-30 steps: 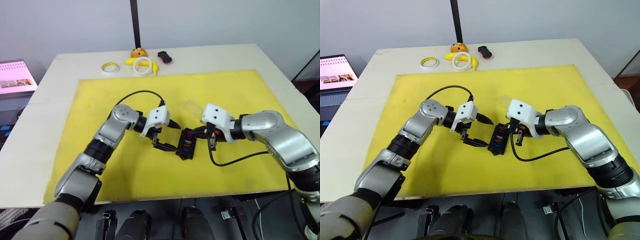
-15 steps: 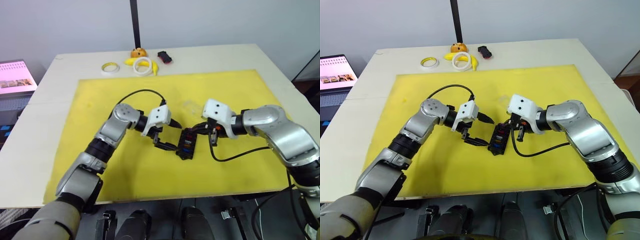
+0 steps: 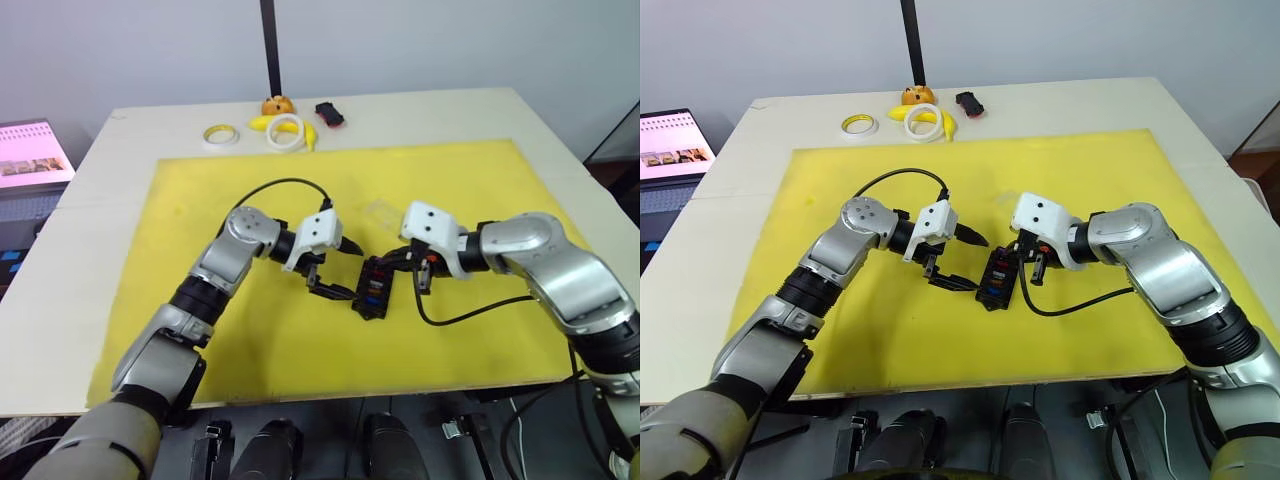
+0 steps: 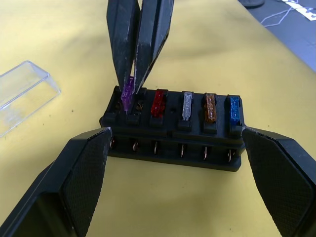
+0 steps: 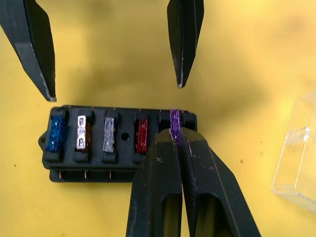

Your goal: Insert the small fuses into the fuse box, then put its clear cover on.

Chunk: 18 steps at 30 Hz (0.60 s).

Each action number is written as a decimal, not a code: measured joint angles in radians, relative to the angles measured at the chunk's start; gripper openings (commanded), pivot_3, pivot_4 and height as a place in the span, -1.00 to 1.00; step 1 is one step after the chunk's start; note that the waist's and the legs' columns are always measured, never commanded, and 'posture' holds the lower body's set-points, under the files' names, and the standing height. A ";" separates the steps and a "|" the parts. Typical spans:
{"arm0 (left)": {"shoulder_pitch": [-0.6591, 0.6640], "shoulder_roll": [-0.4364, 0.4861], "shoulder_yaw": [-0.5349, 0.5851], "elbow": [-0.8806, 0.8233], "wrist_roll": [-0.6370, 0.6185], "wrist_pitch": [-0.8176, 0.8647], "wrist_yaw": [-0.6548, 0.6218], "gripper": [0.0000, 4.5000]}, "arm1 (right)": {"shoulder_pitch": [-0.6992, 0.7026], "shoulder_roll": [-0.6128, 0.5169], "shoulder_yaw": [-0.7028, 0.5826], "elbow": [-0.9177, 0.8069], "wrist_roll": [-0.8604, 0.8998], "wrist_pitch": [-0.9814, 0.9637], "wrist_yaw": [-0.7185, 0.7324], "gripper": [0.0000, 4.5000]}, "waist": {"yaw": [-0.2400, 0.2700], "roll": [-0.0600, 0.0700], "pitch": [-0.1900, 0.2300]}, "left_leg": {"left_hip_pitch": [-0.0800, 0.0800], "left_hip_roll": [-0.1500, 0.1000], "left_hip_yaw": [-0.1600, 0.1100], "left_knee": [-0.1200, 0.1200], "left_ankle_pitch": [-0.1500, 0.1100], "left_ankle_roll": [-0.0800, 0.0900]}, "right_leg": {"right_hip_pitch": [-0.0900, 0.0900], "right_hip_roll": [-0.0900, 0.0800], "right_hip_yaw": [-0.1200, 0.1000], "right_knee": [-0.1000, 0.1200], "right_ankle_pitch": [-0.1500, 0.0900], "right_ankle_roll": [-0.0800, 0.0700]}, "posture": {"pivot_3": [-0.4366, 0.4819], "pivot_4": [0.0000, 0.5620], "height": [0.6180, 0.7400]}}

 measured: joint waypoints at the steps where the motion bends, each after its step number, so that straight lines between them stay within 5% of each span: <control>1: -0.002 0.000 0.000 0.001 0.001 0.000 0.000 0.96 | 0.000 0.000 0.000 0.000 -0.002 0.000 0.001 -1.00 | 0.000 0.000 0.000 | 0.000 0.000 0.000 0.000 0.000 0.000 | 0.000 0.000 0.000 0.000 0.000 0.000 | -0.05 -0.47 1.00; 18: -0.012 -0.012 0.000 0.020 0.008 -0.003 0.001 0.96 | 0.001 -0.002 0.000 -0.012 -0.006 0.016 0.010 -1.00 | 0.000 0.000 0.000 | 0.000 0.000 0.000 0.000 0.000 0.000 | 0.000 0.000 0.000 0.000 0.000 0.000 | -0.05 -0.47 1.00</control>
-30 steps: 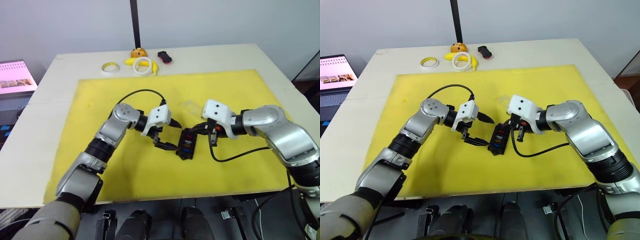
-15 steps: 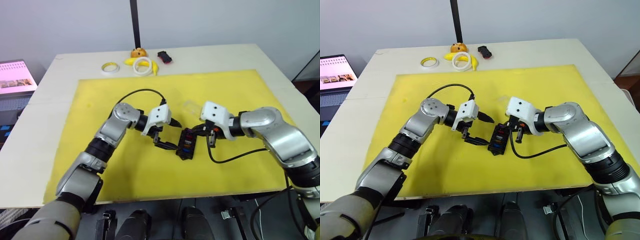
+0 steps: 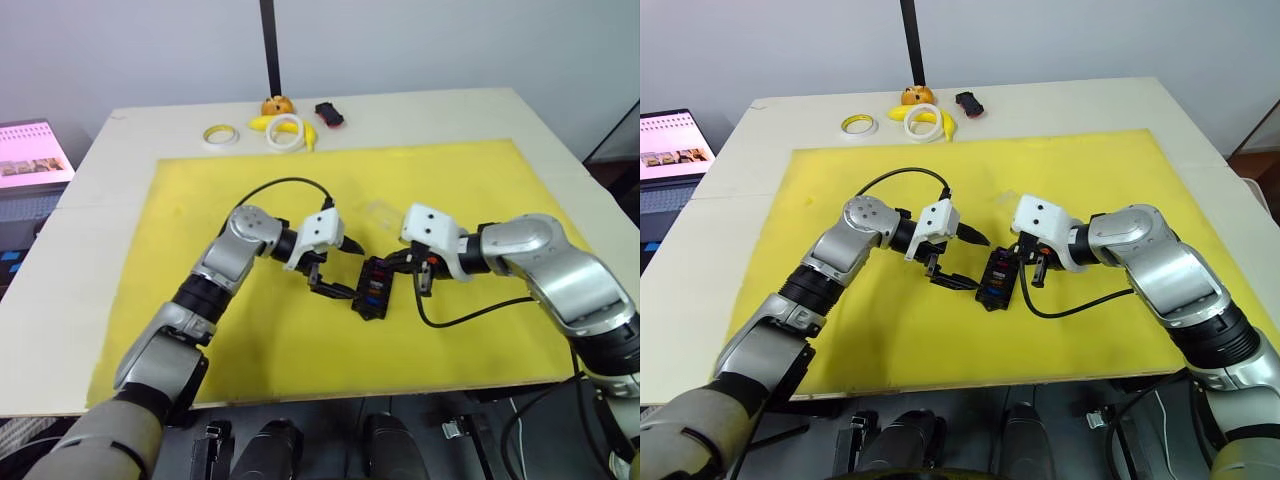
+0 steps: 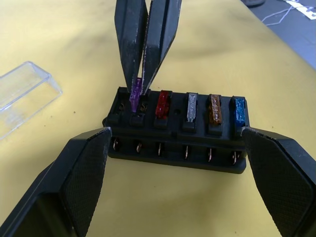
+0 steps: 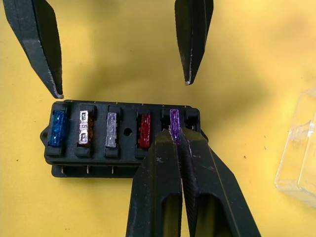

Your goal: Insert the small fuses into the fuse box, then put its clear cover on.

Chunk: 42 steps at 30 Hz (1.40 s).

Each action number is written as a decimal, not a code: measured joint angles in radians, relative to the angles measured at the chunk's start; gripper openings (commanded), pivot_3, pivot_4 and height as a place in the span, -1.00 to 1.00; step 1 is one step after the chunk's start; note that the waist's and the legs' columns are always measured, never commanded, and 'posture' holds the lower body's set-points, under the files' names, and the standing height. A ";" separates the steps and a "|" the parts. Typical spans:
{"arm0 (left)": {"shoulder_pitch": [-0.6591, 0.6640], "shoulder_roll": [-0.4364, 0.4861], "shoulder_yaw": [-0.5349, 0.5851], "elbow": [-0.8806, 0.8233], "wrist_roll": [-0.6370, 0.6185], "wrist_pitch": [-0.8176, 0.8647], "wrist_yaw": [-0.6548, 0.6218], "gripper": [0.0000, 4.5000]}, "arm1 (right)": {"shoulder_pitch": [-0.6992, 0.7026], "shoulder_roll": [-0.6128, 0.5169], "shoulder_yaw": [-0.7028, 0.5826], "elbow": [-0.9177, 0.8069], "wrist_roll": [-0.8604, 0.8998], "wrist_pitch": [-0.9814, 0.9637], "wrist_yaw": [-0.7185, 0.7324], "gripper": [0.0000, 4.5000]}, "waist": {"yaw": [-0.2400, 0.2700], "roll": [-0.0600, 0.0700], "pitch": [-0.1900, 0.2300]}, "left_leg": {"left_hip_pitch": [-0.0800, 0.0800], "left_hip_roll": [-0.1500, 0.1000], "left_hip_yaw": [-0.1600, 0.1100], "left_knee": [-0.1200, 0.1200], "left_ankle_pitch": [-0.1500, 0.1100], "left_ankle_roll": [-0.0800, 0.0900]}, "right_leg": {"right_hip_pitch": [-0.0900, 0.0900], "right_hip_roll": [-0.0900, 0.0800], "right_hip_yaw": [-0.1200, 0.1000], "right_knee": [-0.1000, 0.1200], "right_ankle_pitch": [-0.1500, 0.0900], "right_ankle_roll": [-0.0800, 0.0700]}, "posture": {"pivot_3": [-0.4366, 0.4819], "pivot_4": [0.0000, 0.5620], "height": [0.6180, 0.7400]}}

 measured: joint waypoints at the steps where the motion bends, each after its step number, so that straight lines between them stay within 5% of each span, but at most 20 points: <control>1: 0.000 0.000 0.000 0.000 0.000 0.000 0.000 0.96 | 0.000 0.000 0.000 0.000 0.000 0.000 0.000 -1.00 | 0.000 0.000 0.000 | 0.000 0.000 0.000 0.000 0.000 0.000 | 0.000 0.000 0.000 0.000 0.000 0.000 | -0.05 -0.47 1.00; 42: -0.001 -0.006 0.000 0.010 0.003 -0.011 -0.010 0.96 | -0.018 0.005 0.014 0.007 -0.016 0.020 0.013 -1.00 | 0.000 0.000 0.000 | 0.000 0.000 0.000 0.000 0.000 0.000 | 0.000 0.000 0.000 0.000 0.000 0.000 | -0.05 -0.47 1.00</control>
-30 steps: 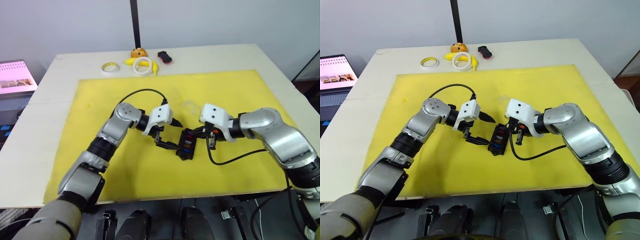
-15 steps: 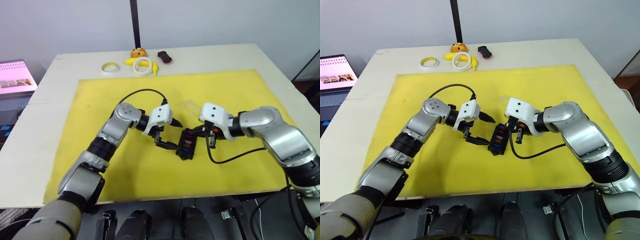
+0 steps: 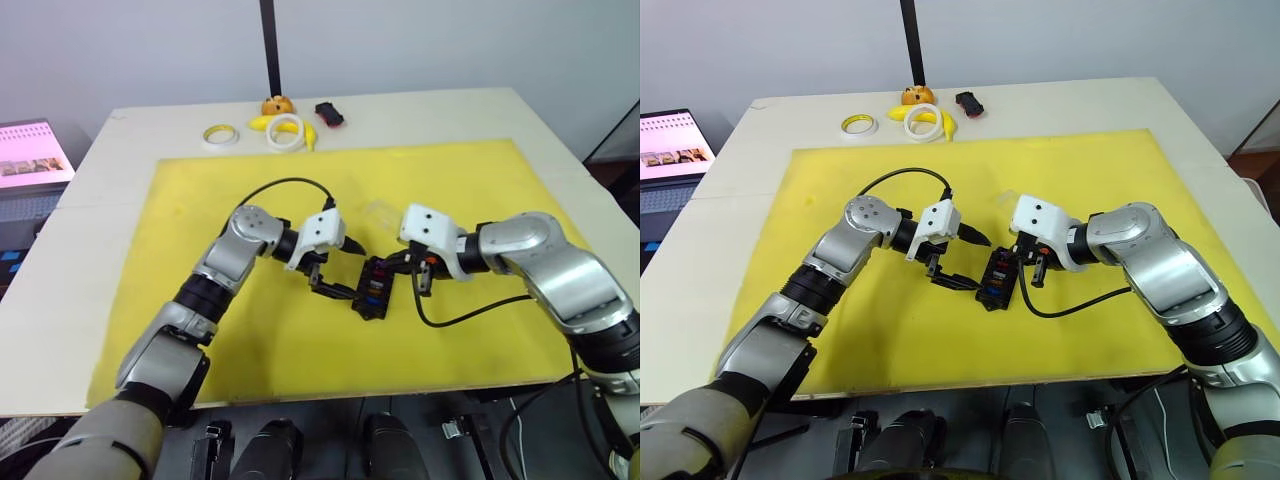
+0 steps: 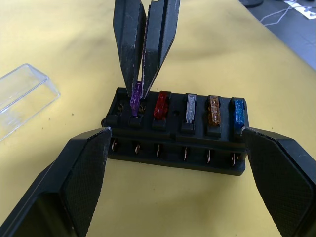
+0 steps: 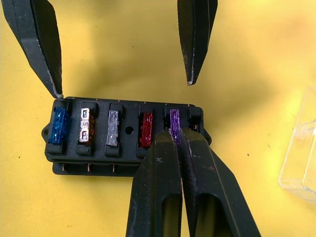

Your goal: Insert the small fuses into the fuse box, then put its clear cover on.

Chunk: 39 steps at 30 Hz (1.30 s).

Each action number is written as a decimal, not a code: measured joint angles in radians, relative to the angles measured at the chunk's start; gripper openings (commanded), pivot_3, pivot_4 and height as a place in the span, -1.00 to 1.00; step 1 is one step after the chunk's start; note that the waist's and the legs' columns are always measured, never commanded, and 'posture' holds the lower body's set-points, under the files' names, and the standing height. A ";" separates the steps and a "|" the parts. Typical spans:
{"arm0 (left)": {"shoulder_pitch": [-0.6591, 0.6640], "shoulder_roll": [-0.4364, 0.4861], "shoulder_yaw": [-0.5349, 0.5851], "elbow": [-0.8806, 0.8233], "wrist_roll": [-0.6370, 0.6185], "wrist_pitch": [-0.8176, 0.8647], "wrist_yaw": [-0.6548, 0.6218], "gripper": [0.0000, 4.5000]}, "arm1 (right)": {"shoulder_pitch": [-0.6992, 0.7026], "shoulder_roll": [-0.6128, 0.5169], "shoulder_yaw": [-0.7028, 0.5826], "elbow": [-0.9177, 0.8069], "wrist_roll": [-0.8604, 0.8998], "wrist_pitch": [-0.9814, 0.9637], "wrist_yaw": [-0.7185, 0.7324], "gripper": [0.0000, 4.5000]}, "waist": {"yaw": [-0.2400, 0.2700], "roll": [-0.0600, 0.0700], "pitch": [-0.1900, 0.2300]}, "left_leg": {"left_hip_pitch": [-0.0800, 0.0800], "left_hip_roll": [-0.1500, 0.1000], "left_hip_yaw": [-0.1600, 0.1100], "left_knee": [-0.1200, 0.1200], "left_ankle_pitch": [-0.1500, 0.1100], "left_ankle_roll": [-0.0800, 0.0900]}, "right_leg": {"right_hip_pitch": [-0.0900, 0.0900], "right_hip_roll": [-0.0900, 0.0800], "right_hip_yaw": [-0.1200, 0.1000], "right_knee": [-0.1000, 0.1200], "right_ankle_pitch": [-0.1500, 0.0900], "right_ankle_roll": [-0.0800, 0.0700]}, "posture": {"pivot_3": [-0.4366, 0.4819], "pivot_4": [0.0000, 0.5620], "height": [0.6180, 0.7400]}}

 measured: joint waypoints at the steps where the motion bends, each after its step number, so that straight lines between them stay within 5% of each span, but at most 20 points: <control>1: 0.000 0.000 0.000 0.000 0.000 0.000 0.000 0.96 | 0.000 0.001 0.001 0.000 0.000 0.000 0.000 -1.00 | 0.000 0.000 0.000 | 0.000 0.000 0.000 0.000 0.000 0.000 | 0.000 0.000 0.000 0.000 0.000 0.000 | -0.05 -0.47 1.00; 30: 0.001 0.001 0.000 -0.006 0.004 0.000 0.011 0.96 | 0.063 0.000 -0.020 -0.007 -0.039 -0.093 -0.002 -1.00 | 0.001 0.000 0.000 | 0.001 0.000 0.000 0.000 0.000 0.000 | 0.001 0.000 0.000 0.000 0.000 0.000 | -0.05 -0.47 1.00; 39: 0.001 -0.002 0.000 -0.005 0.006 -0.001 0.011 0.96 | 0.040 0.010 -0.024 -0.043 -0.016 0.037 -0.009 -1.00 | 0.001 0.000 0.000 | 0.001 0.000 0.000 0.000 0.000 0.000 | 0.001 0.000 0.000 0.000 0.000 0.000 | -0.05 -0.47 1.00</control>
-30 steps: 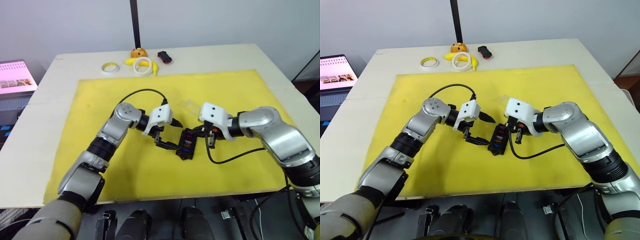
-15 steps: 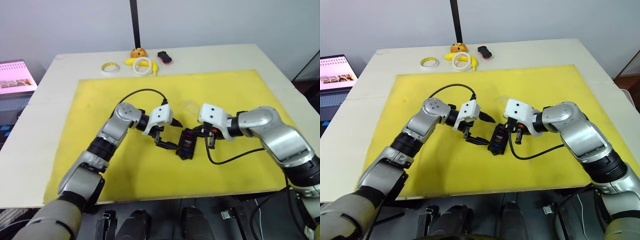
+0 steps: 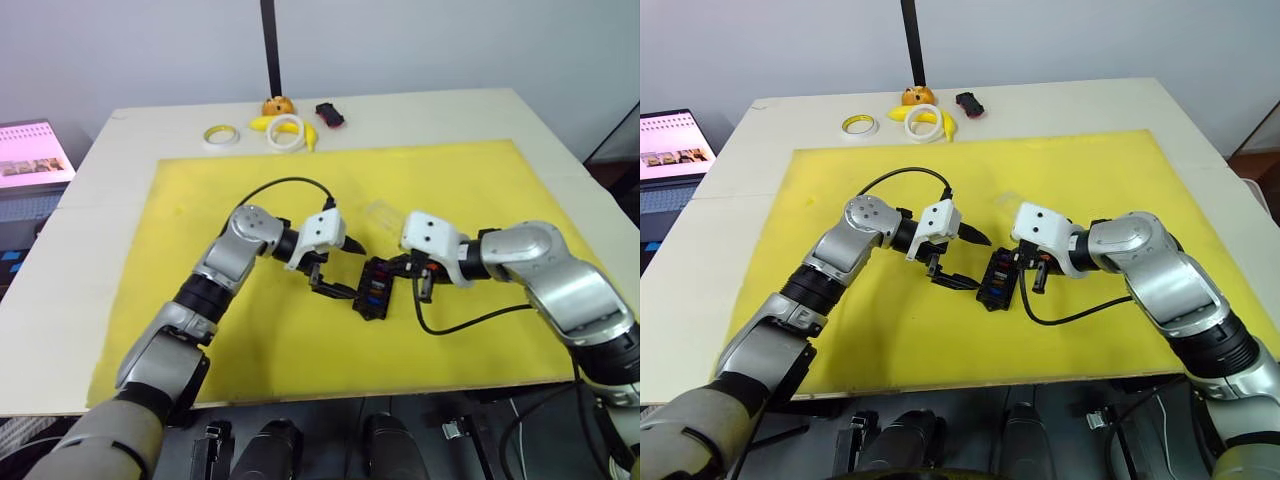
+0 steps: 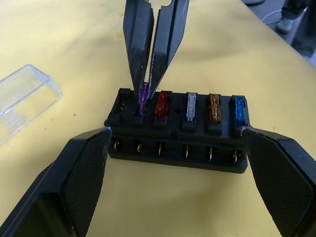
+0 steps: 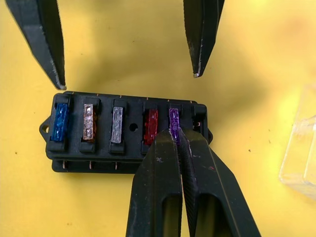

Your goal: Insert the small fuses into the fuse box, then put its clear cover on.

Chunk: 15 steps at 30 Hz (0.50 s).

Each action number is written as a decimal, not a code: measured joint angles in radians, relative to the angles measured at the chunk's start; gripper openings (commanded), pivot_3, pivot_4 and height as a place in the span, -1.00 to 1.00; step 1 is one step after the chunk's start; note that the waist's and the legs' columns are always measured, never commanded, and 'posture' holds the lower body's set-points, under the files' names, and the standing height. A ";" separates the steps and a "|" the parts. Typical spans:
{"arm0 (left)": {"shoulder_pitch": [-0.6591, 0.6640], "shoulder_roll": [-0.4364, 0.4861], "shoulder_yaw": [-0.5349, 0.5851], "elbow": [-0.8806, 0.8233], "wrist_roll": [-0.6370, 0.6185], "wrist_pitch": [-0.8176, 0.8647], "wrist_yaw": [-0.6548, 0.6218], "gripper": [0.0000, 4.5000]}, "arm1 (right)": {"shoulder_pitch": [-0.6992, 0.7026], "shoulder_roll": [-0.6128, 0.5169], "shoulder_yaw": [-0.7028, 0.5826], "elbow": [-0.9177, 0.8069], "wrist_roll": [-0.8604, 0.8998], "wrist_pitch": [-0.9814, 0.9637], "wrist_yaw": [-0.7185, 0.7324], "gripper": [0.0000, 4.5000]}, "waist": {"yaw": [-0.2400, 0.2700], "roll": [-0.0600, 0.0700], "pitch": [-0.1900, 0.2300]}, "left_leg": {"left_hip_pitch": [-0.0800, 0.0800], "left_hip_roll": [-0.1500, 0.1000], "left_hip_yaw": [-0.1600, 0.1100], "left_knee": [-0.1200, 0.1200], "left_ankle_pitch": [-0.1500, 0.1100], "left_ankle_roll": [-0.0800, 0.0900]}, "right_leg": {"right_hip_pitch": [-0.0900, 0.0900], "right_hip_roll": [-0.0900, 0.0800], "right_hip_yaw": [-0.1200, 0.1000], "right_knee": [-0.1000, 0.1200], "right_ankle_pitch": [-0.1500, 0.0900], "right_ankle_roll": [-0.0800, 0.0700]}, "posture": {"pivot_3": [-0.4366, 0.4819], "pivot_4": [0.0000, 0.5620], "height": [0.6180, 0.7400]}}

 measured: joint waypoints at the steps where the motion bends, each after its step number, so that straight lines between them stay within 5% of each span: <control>1: 0.000 -0.001 0.000 0.000 0.000 -0.001 0.000 0.96 | -0.009 0.001 0.002 0.003 0.005 0.015 0.002 -1.00 | 0.000 0.000 0.000 | 0.000 0.000 0.000 0.000 0.000 0.000 | 0.000 0.000 0.000 0.000 0.000 0.000 | -0.05 -0.47 1.00; 15: 0.000 -0.003 0.000 0.001 0.002 -0.001 0.000 0.96 | -0.088 0.008 0.055 0.050 0.006 0.052 0.027 -1.00 | -0.002 0.000 0.000 | 0.000 0.000 0.000 0.000 0.000 0.000 | 0.000 0.000 0.000 0.000 0.000 0.000 | -0.05 -0.47 1.00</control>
